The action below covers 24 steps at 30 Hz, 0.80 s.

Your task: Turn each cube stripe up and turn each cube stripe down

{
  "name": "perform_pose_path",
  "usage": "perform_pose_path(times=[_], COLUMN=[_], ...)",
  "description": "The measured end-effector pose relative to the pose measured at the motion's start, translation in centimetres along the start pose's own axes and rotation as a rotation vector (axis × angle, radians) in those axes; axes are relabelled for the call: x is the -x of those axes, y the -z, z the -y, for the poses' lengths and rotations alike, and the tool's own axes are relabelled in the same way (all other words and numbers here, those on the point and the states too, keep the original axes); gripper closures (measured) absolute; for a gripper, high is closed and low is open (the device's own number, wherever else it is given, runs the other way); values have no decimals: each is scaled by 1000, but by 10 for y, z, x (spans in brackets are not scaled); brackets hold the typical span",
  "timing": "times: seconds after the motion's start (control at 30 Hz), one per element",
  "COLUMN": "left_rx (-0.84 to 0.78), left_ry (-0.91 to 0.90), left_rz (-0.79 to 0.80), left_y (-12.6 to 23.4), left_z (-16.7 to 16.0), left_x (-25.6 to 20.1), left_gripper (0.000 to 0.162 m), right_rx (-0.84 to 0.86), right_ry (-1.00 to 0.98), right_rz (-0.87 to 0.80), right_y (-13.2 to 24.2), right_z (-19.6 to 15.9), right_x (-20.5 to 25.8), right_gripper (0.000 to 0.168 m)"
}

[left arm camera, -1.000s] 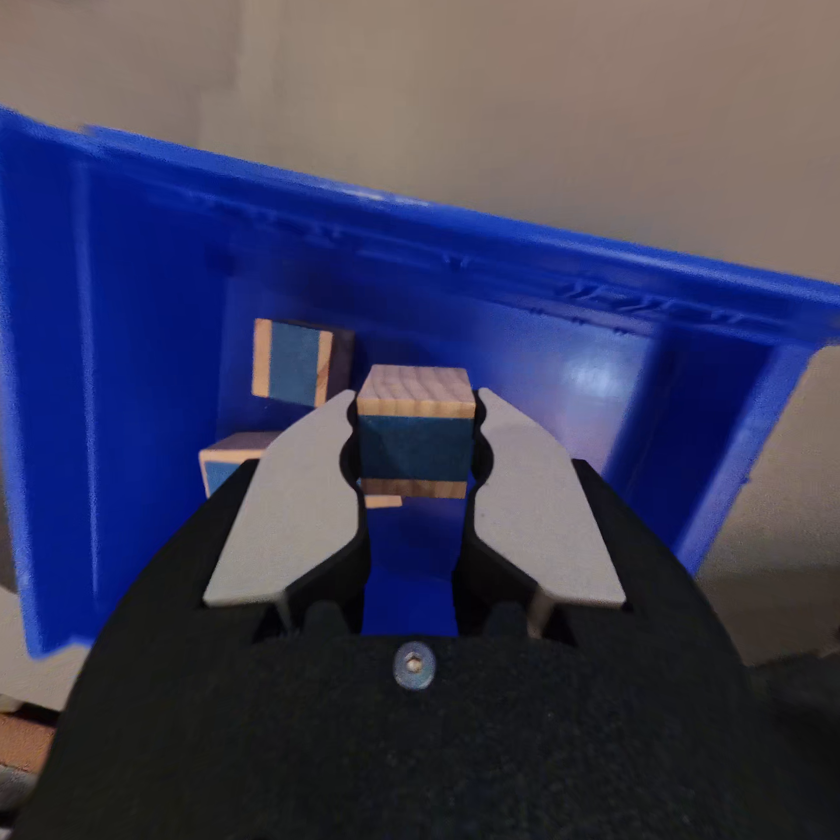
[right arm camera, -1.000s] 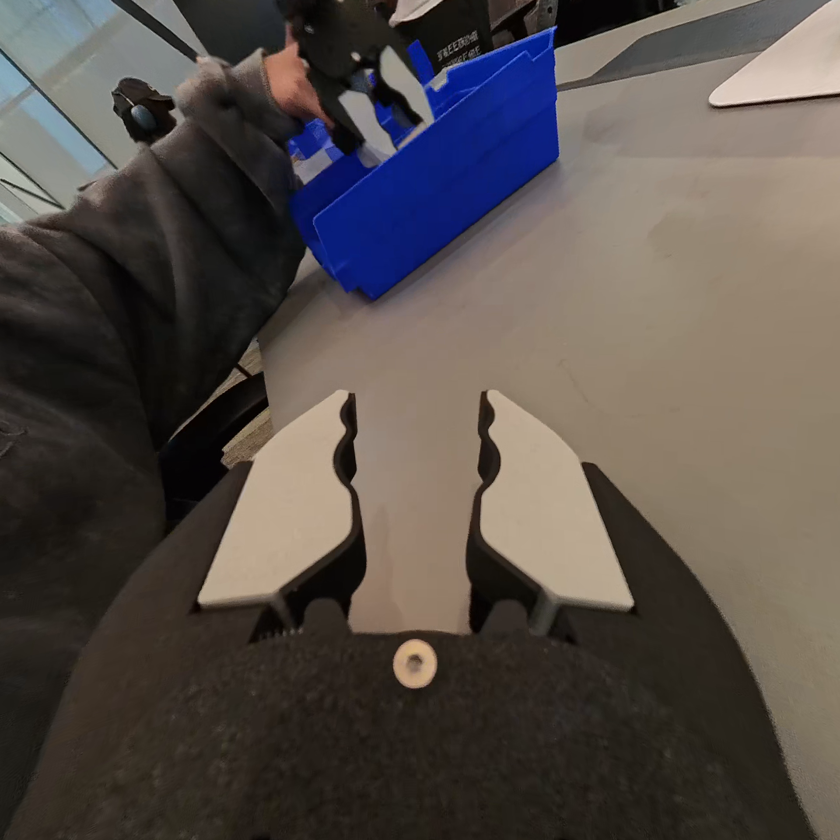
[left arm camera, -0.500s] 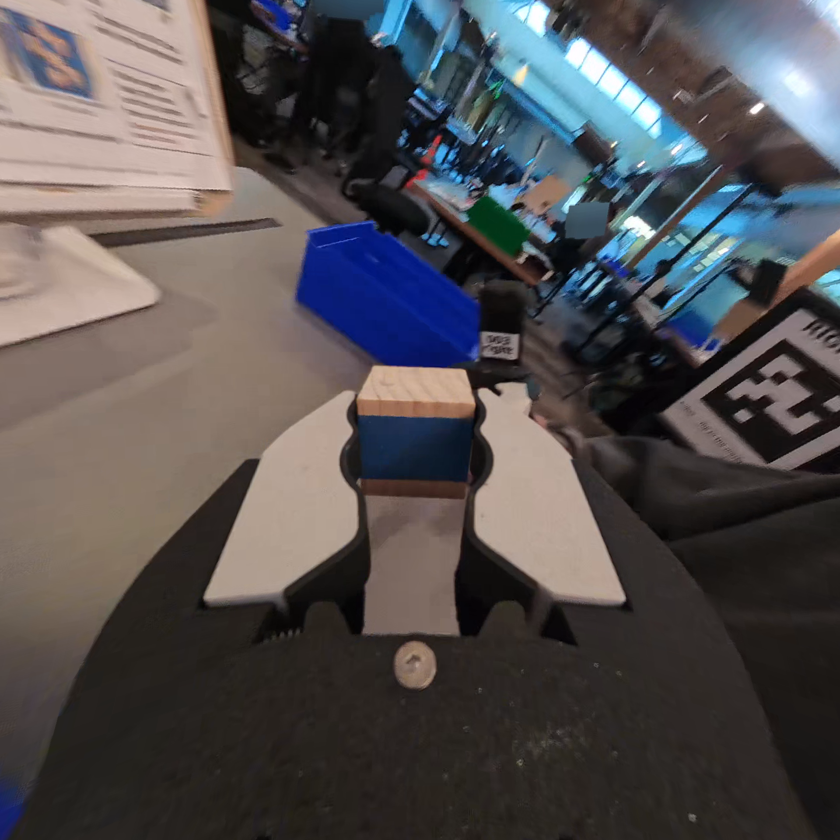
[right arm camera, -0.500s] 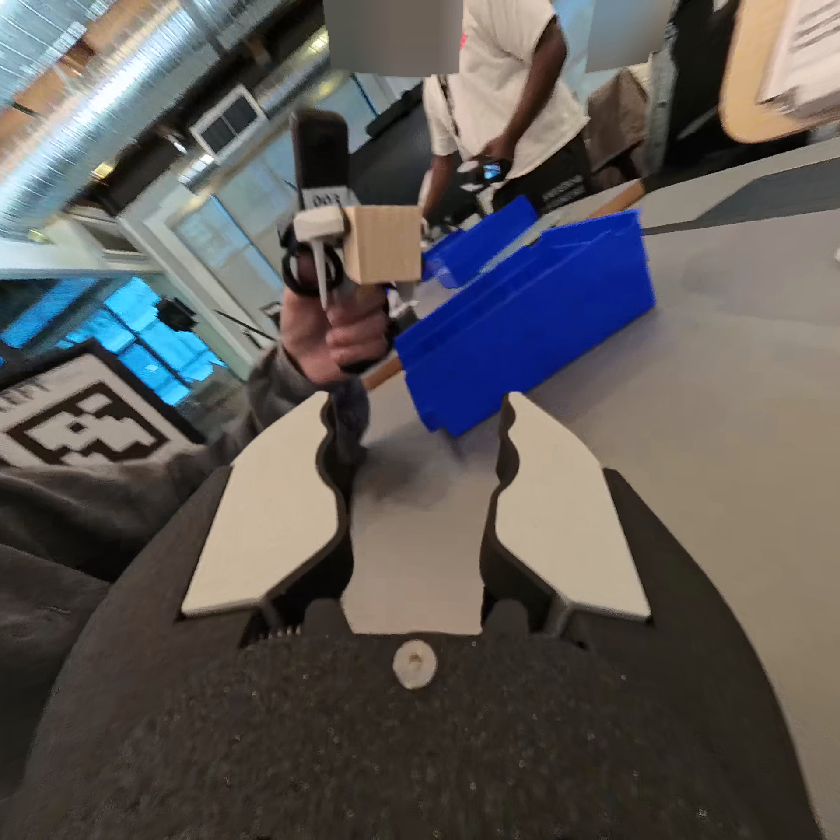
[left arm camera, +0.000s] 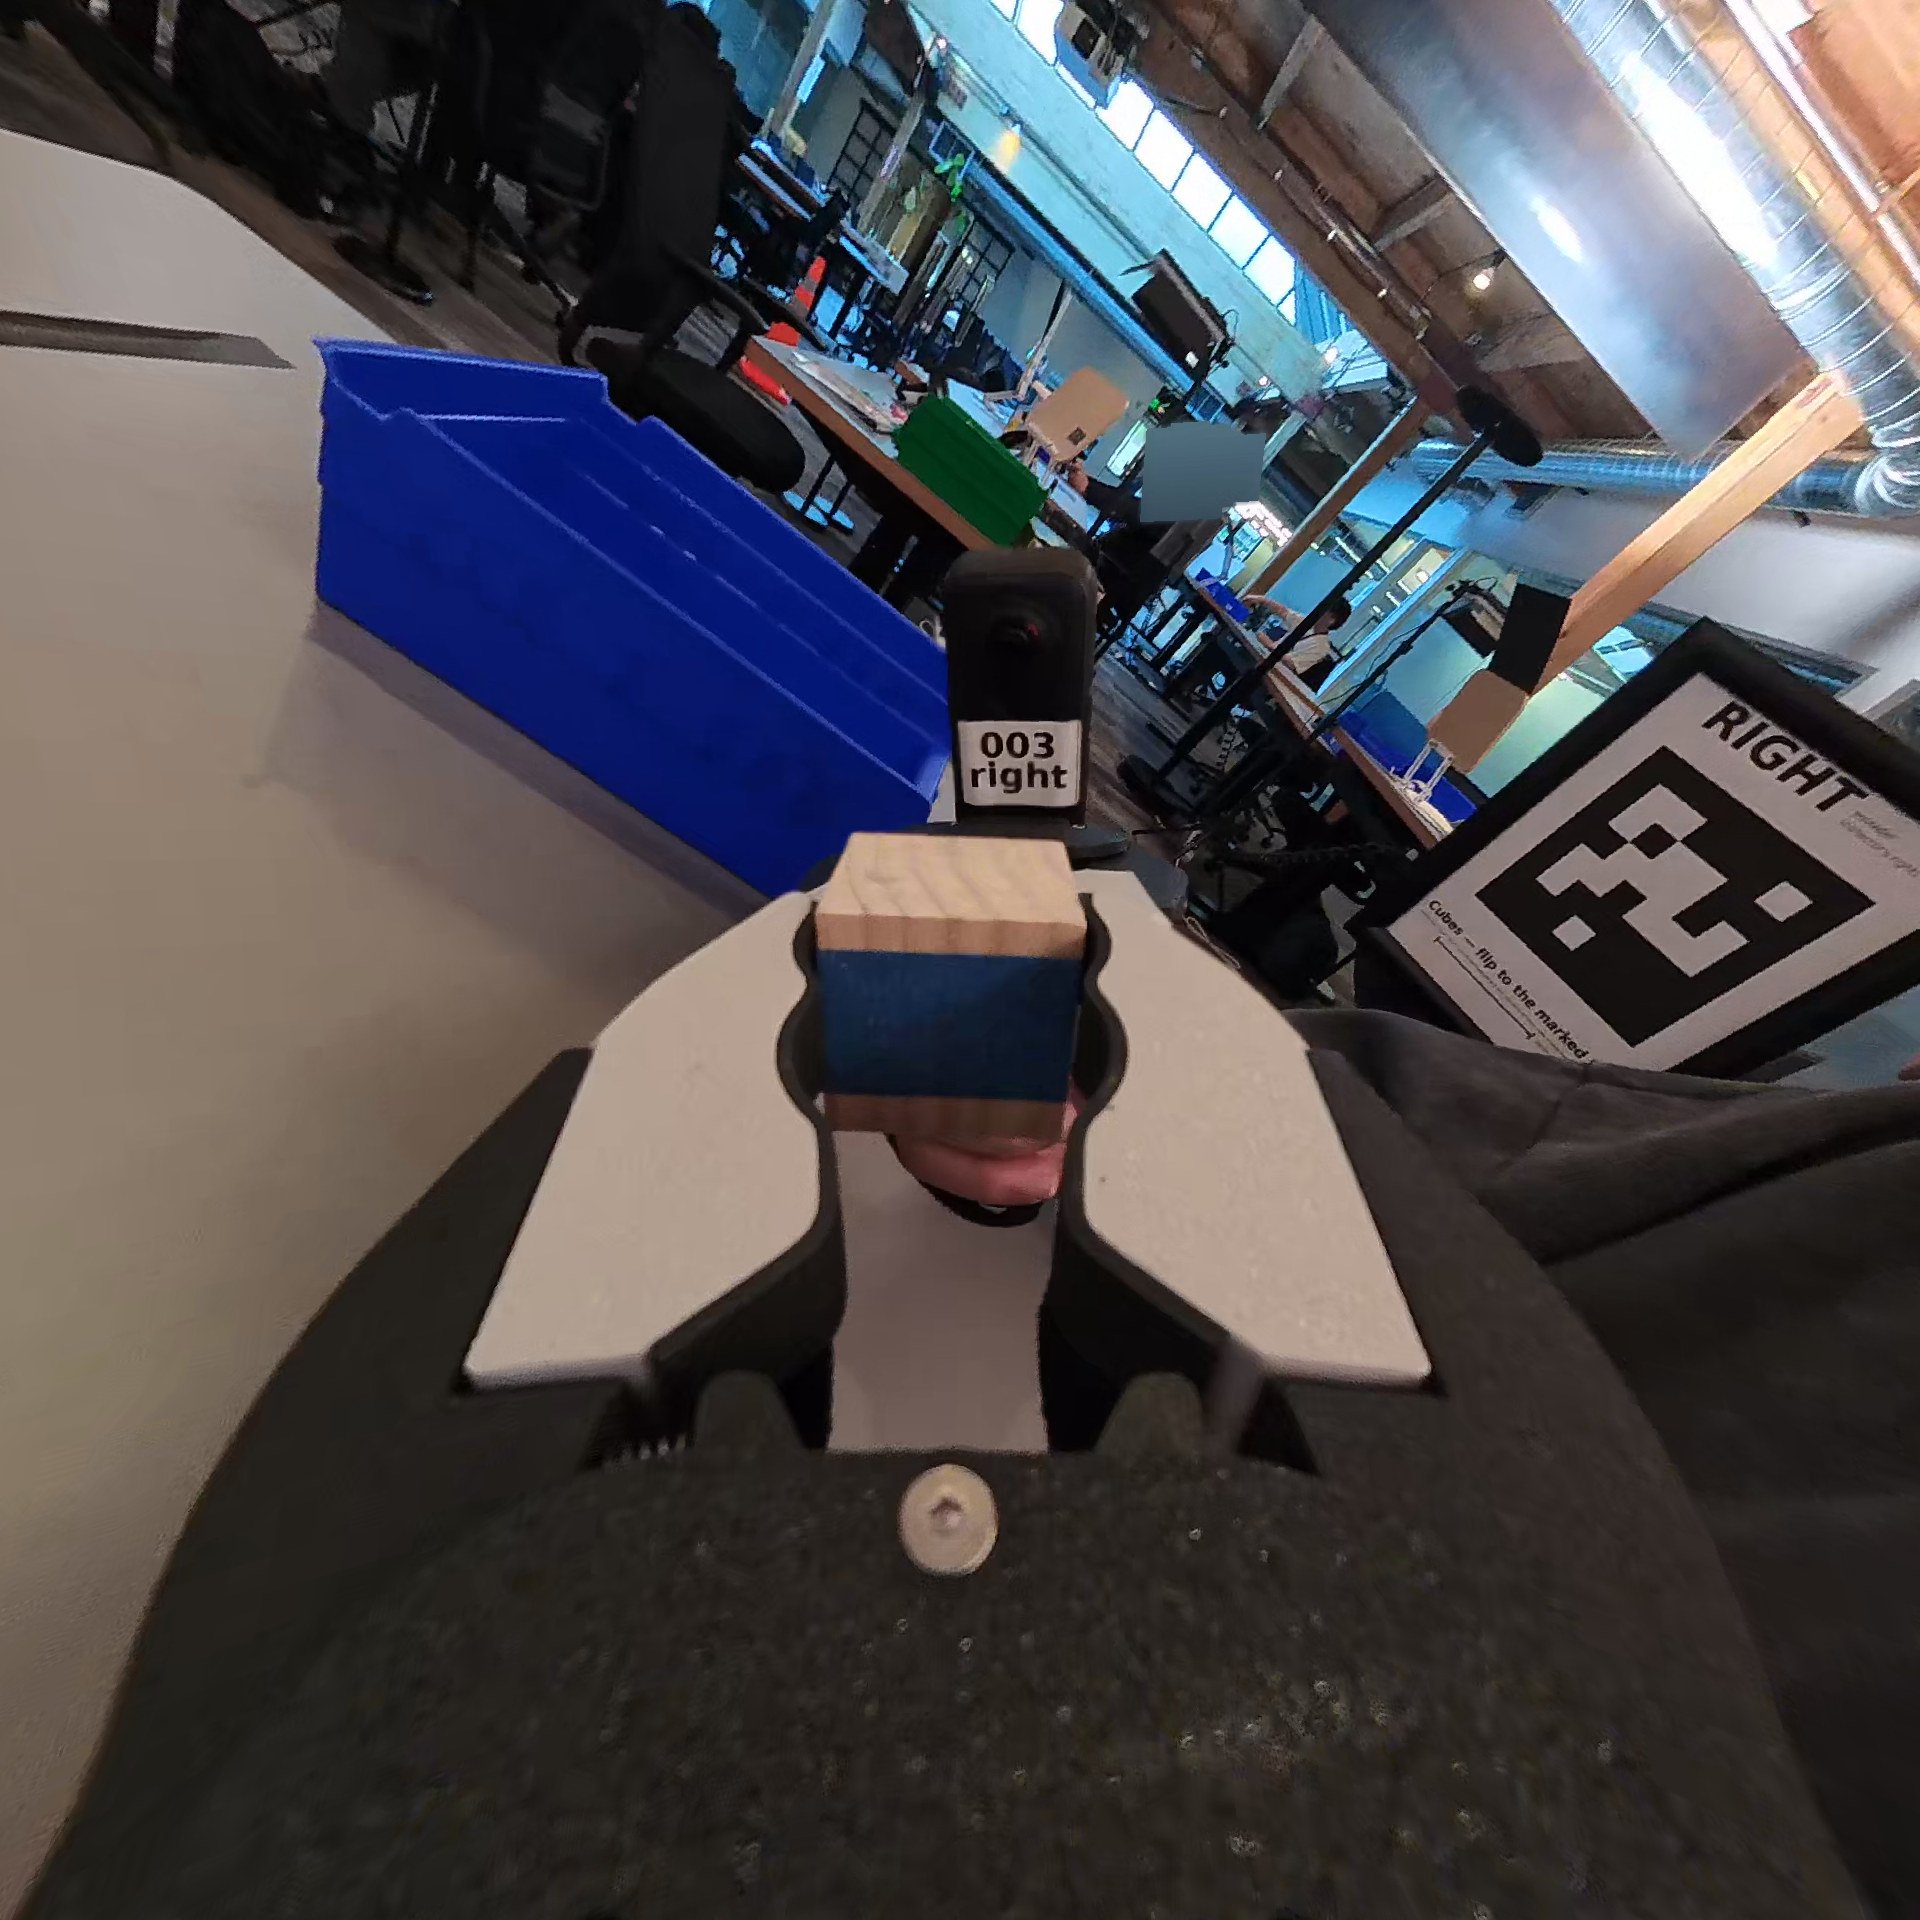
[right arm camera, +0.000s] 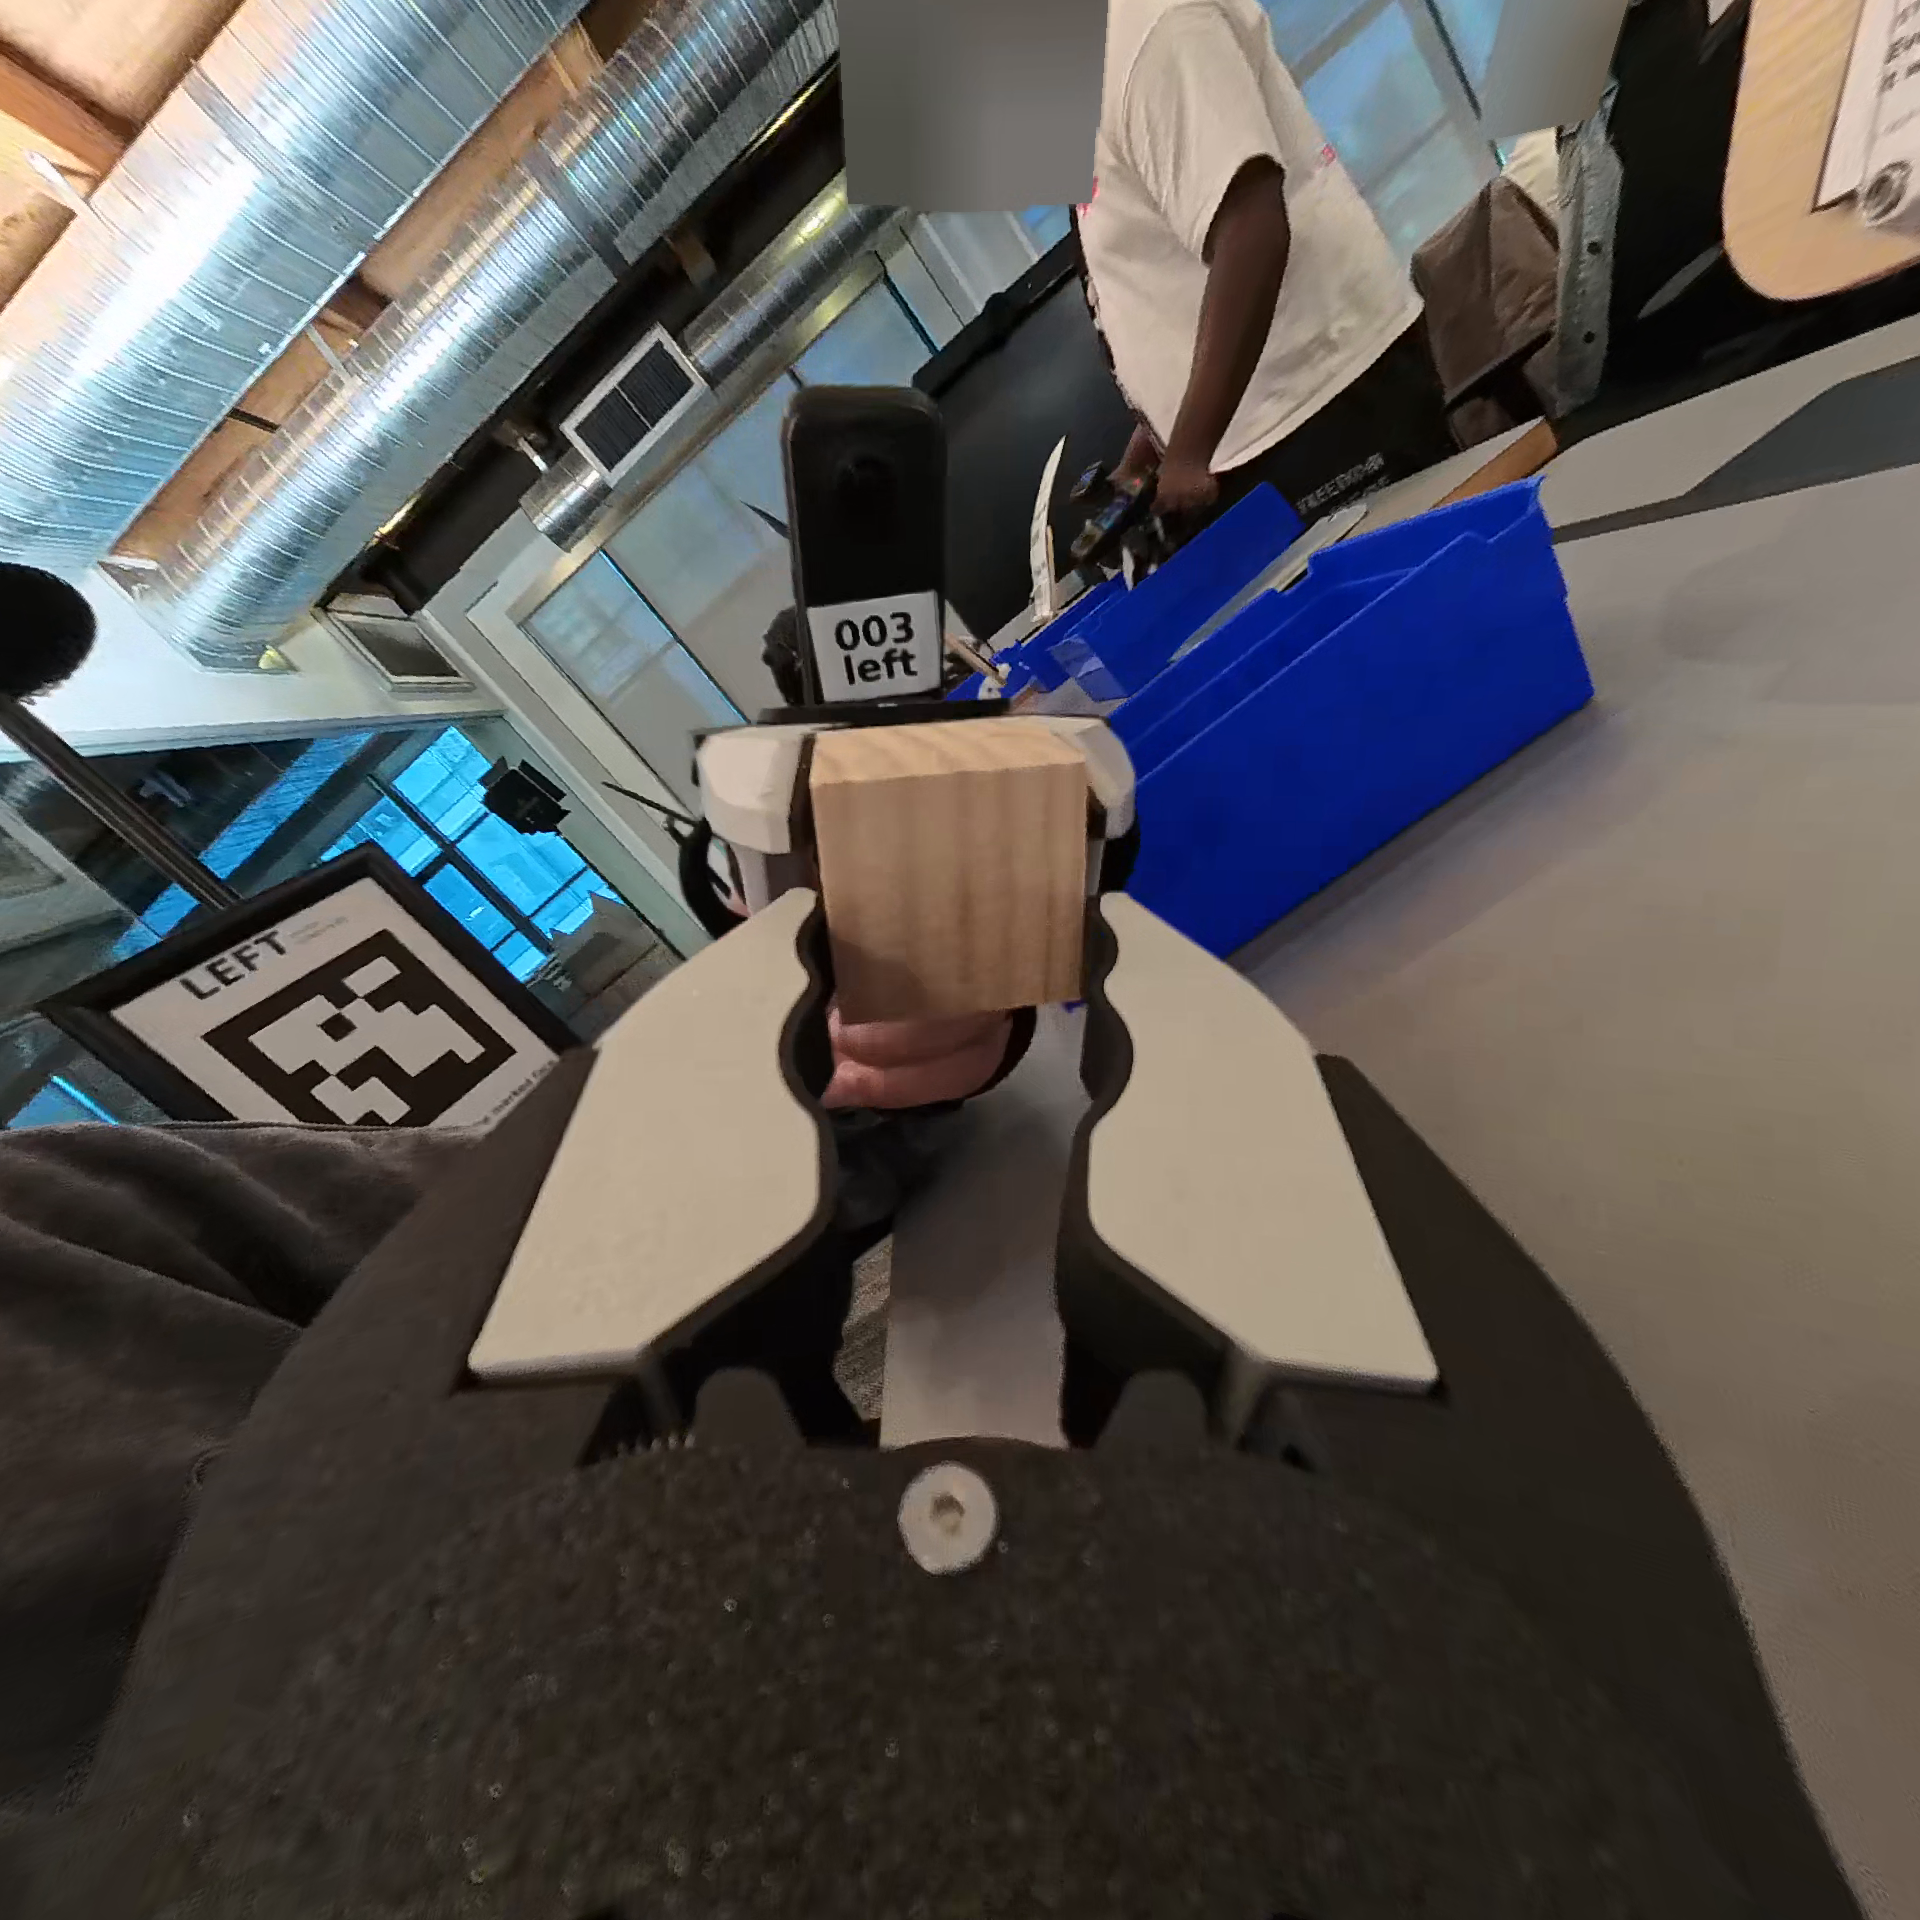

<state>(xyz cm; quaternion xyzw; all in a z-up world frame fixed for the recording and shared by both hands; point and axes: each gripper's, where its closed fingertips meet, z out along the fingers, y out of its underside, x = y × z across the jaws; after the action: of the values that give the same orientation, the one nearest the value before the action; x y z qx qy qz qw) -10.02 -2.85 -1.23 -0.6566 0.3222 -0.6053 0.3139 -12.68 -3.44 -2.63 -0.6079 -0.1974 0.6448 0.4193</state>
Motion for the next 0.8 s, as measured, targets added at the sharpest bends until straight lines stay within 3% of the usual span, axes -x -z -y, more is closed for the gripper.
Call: perform_pose_path(times=[0.33, 0.4, 0.47, 0.57, 0.7, 0.8], left_rx=[12, -19, -66, -93, -69, -15], left_ry=[40, 66, 38, -44, -106, -106], left_rz=[-16, -17, 53, 210, 322, 319], left_y=[8, 25, 50, 83, 99, 98], left_z=[-6, 1, 1, -28, -79, -95], left_x=[-2, -4, 0, 8, 7, 1], left_gripper=[115, 90, 88, 86, 93, 94], right_rx=[54, 54, 50, 45, 43, 77], right_ry=[8, 15, 13, 38, 135, 246], right_rz=[-3, -18, -36, -92, -274, -593], right_y=[0, 3, 9, 21, 55, 113], right_z=[-7, -5, -2, 8, 49, 103], right_x=[1, -1, -3, -8, -14, -34], right_gripper=[123, 123, 123, 123, 123, 123])
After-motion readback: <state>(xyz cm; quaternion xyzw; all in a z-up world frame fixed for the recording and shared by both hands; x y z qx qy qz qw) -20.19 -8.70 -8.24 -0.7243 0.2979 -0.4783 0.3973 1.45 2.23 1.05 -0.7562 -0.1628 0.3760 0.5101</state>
